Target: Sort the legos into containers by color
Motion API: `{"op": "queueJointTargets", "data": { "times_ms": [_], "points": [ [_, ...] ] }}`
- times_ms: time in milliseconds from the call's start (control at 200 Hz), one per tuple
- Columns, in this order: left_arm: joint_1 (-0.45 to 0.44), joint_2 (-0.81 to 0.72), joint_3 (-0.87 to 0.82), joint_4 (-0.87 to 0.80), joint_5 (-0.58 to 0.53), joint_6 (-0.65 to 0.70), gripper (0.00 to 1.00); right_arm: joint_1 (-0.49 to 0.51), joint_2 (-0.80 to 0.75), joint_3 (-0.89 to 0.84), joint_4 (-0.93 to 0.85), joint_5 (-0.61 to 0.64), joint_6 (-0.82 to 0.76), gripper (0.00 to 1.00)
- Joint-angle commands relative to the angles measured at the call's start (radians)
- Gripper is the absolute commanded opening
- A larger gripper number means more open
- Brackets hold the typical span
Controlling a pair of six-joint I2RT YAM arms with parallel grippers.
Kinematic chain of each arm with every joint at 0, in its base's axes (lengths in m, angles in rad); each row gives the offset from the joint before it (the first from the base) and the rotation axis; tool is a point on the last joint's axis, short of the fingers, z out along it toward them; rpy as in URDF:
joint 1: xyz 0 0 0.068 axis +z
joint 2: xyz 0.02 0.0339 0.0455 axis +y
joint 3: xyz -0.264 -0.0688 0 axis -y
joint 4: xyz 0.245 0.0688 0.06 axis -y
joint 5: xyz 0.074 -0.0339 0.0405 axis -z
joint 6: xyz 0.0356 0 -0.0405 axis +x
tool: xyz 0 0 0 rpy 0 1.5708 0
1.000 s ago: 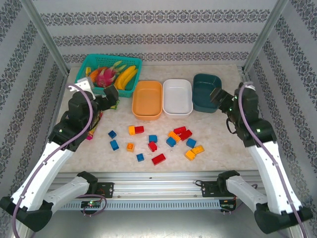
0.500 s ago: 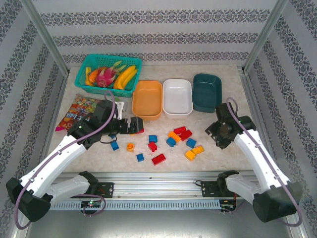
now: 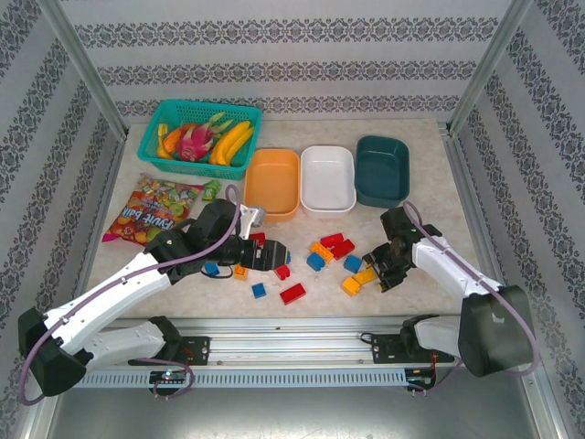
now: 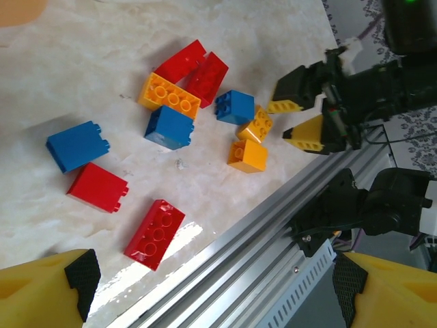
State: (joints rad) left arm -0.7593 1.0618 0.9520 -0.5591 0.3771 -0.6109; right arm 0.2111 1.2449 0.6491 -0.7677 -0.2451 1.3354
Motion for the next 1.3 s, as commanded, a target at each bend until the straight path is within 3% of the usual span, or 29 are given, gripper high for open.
{"op": "queueJointTargets", "data": {
  "times_ms": [0, 605, 769, 964, 1144, 1294],
  "points": [
    [-0.030, 0.014, 0.014, 0.043, 0.003, -0.007, 0.91, -0.013, 0.043, -0.012, 0.077, -0.041, 0.014, 0.59],
    [-0.087, 0.046, 0.019, 0.077, -0.036, -0.022, 0.90, 0.009, 0.136, -0.078, 0.162, -0.080, 0.052, 0.52],
    [-0.096, 0.050, 0.024, 0.084, -0.043, -0.025, 0.90, 0.023, 0.147, -0.070, 0.159, -0.067, 0.065, 0.38],
    [-0.107, 0.050, 0.032, 0.086, -0.052, -0.032, 0.90, 0.025, 0.042, 0.002, 0.035, 0.051, 0.039, 0.23],
    [-0.108, 0.074, 0.085, 0.103, -0.064, -0.067, 0.91, 0.008, -0.061, 0.204, -0.134, 0.243, -0.088, 0.22],
    [-0.089, 0.149, 0.199, 0.089, -0.088, -0.086, 0.91, -0.019, 0.003, 0.409, -0.127, 0.310, -0.268, 0.21]
  ]
}}
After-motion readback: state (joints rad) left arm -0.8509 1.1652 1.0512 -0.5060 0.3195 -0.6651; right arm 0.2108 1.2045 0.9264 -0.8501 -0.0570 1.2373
